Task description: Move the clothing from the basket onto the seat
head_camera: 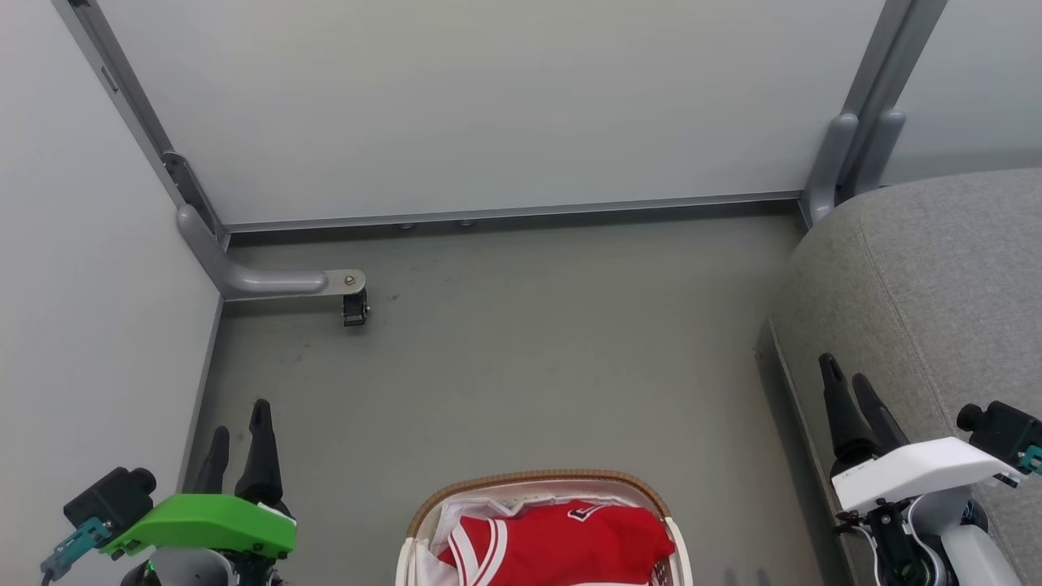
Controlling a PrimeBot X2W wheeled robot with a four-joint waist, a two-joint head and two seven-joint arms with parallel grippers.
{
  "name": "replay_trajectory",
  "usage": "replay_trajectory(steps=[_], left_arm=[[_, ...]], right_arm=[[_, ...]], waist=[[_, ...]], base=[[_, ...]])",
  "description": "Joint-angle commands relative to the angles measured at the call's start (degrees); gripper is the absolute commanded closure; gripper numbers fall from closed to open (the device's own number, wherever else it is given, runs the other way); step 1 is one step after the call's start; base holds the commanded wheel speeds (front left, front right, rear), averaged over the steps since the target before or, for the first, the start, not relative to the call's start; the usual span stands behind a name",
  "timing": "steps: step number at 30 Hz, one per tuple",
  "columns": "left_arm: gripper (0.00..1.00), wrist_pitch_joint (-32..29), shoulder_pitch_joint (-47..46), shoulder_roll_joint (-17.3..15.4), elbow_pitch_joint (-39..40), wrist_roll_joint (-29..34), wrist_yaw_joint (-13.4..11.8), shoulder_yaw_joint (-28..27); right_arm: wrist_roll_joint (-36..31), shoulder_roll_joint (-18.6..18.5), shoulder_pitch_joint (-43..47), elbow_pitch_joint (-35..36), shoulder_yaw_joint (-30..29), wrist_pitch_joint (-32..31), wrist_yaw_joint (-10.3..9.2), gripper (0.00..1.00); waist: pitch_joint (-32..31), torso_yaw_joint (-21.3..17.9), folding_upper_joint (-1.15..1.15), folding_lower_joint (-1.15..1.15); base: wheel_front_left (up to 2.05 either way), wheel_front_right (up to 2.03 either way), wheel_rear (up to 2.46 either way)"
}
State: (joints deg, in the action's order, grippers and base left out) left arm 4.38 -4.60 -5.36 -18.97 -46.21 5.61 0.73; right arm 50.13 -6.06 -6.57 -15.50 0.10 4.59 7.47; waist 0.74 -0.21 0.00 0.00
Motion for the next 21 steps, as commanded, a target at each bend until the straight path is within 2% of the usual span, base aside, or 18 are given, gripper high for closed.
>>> replay_trajectory(steps=[1,21], left_arm=[[0.0,0.6,-1.0,-0.7,0.4,1.9,-0.2,0.3],[0.0,4.0,0.7,-1.8,0.1,16.1,-1.5,3.2]], right_arm=[[-1.9,-0.5,-1.0,0.2,0.1,0.7,0.02,0.0],[-15.8,-0.7,0.5,-1.5,1.1,3.8,0.02,0.0]], waist=[[0.0,0.0,0.0,0.0],[-0.3,-0.2,0.0,0.0]], base=[[0.0,0.0,0.0],[0.0,0.0,0.0]])
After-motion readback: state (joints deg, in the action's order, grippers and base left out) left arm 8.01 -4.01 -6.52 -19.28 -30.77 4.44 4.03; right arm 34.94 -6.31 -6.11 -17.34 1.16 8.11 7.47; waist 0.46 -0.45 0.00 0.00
